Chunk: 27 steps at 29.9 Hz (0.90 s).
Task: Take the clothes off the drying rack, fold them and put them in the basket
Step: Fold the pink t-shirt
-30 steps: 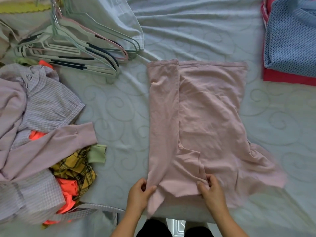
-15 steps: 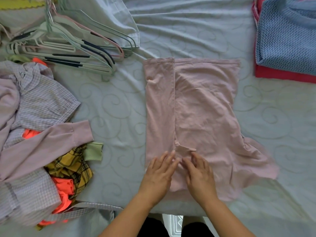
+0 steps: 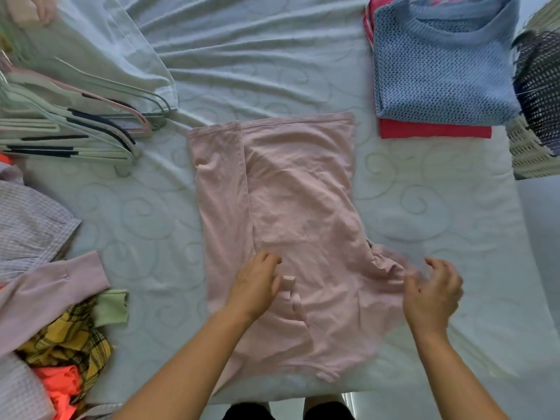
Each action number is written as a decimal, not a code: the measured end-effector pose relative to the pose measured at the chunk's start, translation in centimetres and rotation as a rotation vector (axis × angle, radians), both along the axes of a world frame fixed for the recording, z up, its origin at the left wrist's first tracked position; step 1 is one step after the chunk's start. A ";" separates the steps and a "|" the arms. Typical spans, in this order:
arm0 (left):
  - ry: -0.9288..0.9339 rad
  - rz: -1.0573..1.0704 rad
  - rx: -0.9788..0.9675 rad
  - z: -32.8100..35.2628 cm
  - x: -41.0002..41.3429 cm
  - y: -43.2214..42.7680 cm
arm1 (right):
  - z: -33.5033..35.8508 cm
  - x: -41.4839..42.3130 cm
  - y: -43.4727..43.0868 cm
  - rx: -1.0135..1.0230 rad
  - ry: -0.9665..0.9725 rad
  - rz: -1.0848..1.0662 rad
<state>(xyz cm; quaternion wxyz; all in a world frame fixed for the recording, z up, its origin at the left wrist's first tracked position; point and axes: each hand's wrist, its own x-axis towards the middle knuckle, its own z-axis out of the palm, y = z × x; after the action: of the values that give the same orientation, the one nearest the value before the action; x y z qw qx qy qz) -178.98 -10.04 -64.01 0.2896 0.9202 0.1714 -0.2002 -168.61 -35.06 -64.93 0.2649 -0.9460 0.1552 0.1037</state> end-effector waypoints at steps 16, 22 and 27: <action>0.033 -0.539 0.516 -2.1 27.0 -3.1 | 0.7 2.3 -5.3 0.961 0.662 -0.382; -0.086 -0.329 0.267 0.0 27.4 -1.1 | 4.7 0.5 -5.2 0.989 0.535 -0.141; -0.289 0.237 -0.266 2.4 22.9 5.0 | 6.9 -3.5 -0.3 0.903 0.549 0.327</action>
<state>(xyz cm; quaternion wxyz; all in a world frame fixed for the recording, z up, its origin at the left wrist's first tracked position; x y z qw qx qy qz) -156.11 -5.07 -61.58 0.4511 0.8665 0.2072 -0.0518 -172.09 -35.40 -57.98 0.5746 -0.6884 0.0099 0.4425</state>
